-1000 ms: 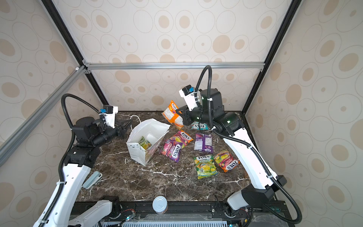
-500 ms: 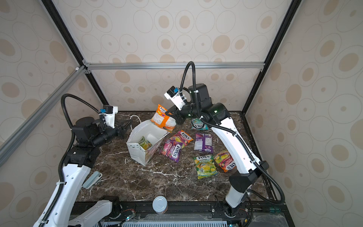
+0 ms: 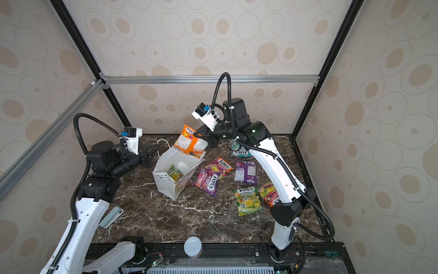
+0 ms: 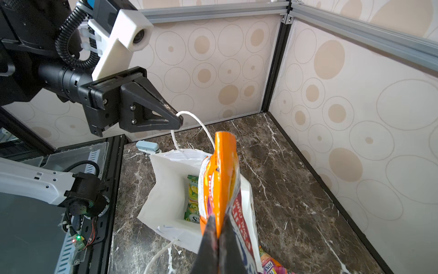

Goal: Place the snacks into the paper bag
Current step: 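Lower the orange packet into the bag opening and open the right gripper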

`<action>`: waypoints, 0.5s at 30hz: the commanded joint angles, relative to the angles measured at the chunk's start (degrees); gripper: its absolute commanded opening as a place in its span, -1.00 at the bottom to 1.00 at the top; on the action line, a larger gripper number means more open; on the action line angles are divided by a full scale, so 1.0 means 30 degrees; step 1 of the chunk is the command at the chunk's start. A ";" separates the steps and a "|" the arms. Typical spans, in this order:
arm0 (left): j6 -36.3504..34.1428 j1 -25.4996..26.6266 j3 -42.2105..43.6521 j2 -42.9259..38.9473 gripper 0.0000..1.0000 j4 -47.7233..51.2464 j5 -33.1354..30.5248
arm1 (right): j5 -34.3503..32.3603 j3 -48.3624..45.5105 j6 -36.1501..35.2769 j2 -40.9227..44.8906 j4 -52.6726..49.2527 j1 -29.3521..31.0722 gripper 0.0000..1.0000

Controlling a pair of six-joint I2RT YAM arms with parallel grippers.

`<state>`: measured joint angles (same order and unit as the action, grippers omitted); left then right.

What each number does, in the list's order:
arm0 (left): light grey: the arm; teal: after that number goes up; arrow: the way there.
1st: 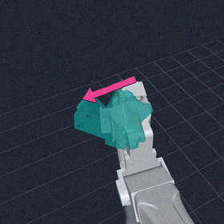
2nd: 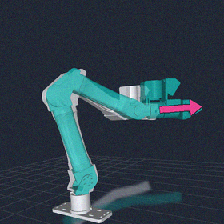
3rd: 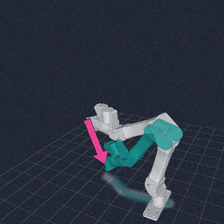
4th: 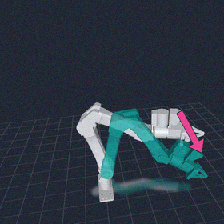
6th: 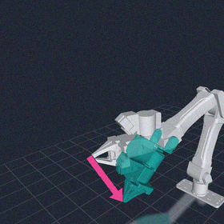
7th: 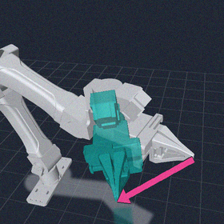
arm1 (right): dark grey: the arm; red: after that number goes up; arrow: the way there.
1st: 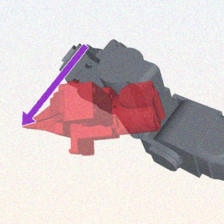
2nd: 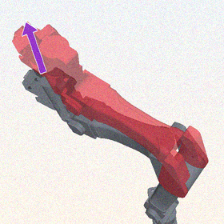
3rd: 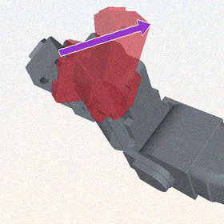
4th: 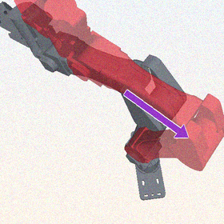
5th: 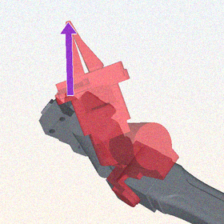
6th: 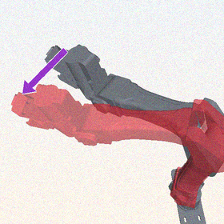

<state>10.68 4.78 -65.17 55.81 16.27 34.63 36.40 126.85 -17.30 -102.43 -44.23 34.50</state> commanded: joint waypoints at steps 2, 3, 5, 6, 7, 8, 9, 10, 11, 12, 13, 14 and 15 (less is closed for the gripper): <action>-0.0142 -0.0068 -0.0155 -0.0309 -1.00 -0.0737 0.0246 | 0.1260 -0.0104 -0.1429 -0.0076 0.1577 0.0225 -1.00; -0.0132 -0.0074 -0.0163 -0.0308 -1.00 -0.0736 0.0237 | 0.1303 -0.0279 -0.1646 -0.0103 0.1738 0.0271 -1.00; -0.0153 -0.0097 -0.0185 -0.0253 -1.00 -0.0709 0.0261 | 0.1427 -0.0667 -0.2148 -0.0088 0.2035 0.0294 -1.00; -0.0143 -0.0098 -0.0192 -0.0264 -1.00 -0.0695 0.0256 | 0.1488 -0.0986 -0.2510 -0.0041 0.2247 0.0313 -1.00; -0.0159 -0.0098 -0.0163 -0.0246 -1.00 -0.0686 0.0238 | 0.1465 -0.1289 -0.2836 0.0014 0.2471 0.0364 -1.00; -0.0160 -0.0098 -0.0163 -0.0264 -1.00 -0.0683 0.0233 | 0.1484 -0.1679 -0.3199 0.0119 0.2746 0.0392 -1.00; -0.0149 -0.0096 -0.0163 -0.0238 -1.00 -0.0705 0.0233 | 0.1573 -0.2063 -0.3633 0.0213 0.2964 0.0417 -1.00; -0.0141 -0.0092 -0.0163 -0.0224 -1.00 -0.0700 0.0233 | 0.1603 -0.2391 -0.3918 0.0298 0.3108 0.0430 -1.00; -0.0156 -0.0097 -0.0163 -0.0225 -1.00 -0.0696 0.0233 | 0.1575 -0.2717 -0.4238 0.0428 0.3248 0.0428 -1.00; -0.0175 -0.0090 -0.0163 -0.0218 -1.00 -0.0699 0.0193 | 0.1518 -0.3021 -0.4518 0.0551 0.3358 0.0424 -1.00; -0.0162 -0.0098 -0.0145 -0.0205 -1.00 -0.0705 0.0191 | 0.1406 -0.3231 -0.4652 0.0664 0.3451 0.0439 -1.00; -0.0140 -0.0101 -0.0156 -0.0201 -1.00 -0.0700 0.0175 | 0.1286 -0.3487 -0.4787 0.0811 0.3548 0.0438 -1.00; -0.0131 -0.0098 -0.0141 -0.0178 -1.00 -0.0694 0.0153 | 0.1252 -0.3818 -0.4960 0.0967 0.3705 0.0424 -1.00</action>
<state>10.66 4.78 -65.17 55.81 16.29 34.59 39.07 116.57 -27.83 -102.91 -37.23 35.40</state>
